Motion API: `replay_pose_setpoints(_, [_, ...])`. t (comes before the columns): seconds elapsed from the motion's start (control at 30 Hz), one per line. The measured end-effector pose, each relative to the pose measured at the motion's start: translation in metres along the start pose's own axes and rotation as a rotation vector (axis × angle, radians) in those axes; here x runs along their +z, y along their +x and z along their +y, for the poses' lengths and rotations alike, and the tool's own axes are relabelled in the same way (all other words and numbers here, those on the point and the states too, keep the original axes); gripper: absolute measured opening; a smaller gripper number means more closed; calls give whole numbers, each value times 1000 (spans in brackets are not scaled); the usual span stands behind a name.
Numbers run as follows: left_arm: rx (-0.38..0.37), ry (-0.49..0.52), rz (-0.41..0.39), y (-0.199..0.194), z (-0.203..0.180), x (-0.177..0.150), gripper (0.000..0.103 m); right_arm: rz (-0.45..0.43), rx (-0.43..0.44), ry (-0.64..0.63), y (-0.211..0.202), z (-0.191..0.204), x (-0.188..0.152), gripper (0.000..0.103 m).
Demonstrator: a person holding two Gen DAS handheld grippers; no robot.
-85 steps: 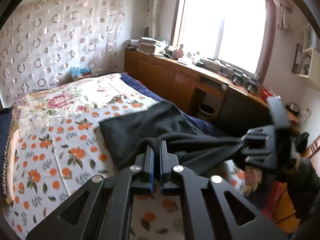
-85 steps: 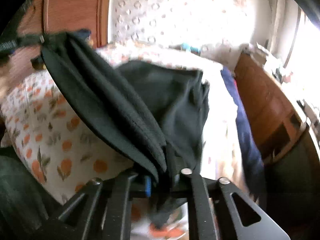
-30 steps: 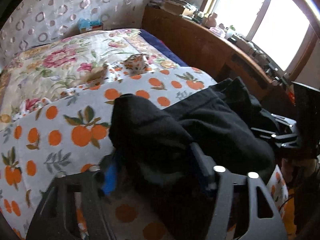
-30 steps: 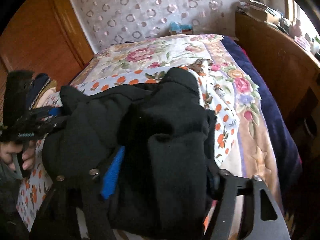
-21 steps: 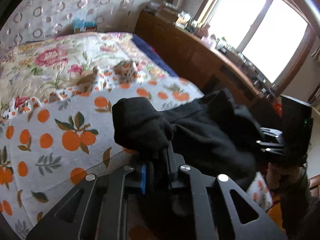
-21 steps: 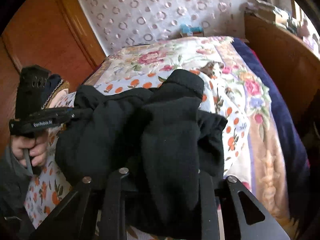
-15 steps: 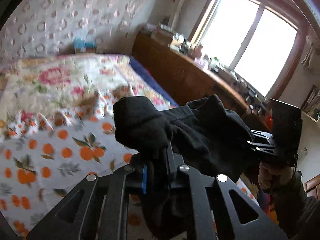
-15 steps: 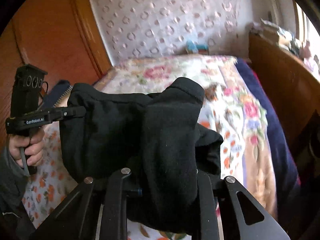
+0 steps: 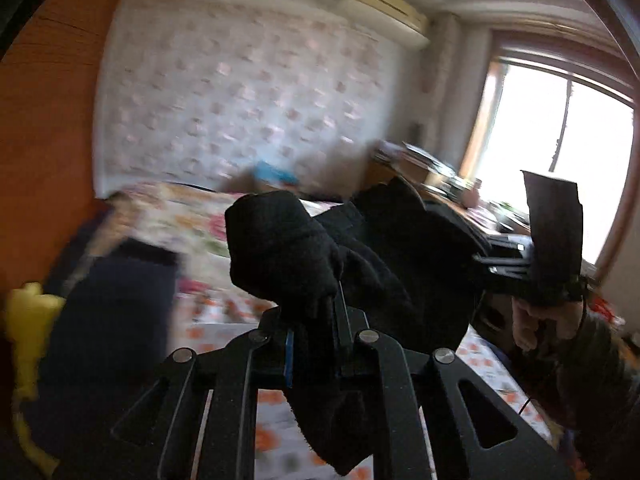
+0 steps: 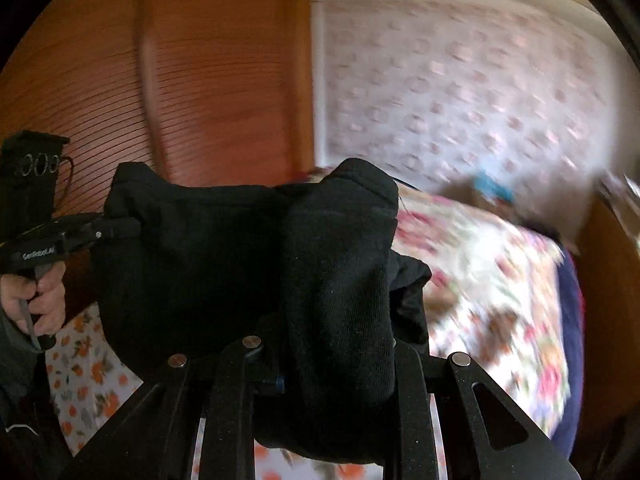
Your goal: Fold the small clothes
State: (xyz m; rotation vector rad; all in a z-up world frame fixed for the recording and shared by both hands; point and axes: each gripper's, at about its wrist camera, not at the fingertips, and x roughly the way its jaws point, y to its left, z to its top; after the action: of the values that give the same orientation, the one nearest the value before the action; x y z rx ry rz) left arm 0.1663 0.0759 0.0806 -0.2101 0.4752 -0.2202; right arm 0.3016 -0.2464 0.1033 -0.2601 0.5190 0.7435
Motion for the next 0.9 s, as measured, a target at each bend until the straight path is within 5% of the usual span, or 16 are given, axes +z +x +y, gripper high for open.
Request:
replay_pose_setpoints(0.2, [197, -94, -58, -54, 57, -22, 14, 21, 164, -186, 95, 61, 81, 22])
replay_pose_setpoints(0.37, [289, -177, -45, -59, 92, -48, 14, 26, 295, -274, 169, 103, 131, 22])
replay_pose_setpoints(0.5, [374, -222, 16, -41, 120, -70, 14, 54, 316, -297, 232, 120, 147, 27])
replay_pose_setpoints(0.57, [407, -239, 67, -30, 130, -81, 15, 96, 269, -243, 260, 122, 149, 42])
replay_pose_setpoints(0.63, [408, -241, 86, -27, 135, -89, 18, 101, 206, -184, 271, 111, 153, 45])
replay_pose_setpoints(0.73, [419, -208, 70, -34, 132, -92, 30, 70, 186, -139, 269, 112, 147, 48])
replay_pose_setpoints(0.9, [444, -114, 7, -52, 113, -85, 76, 31, 131, -101, 230, 128, 117, 48])
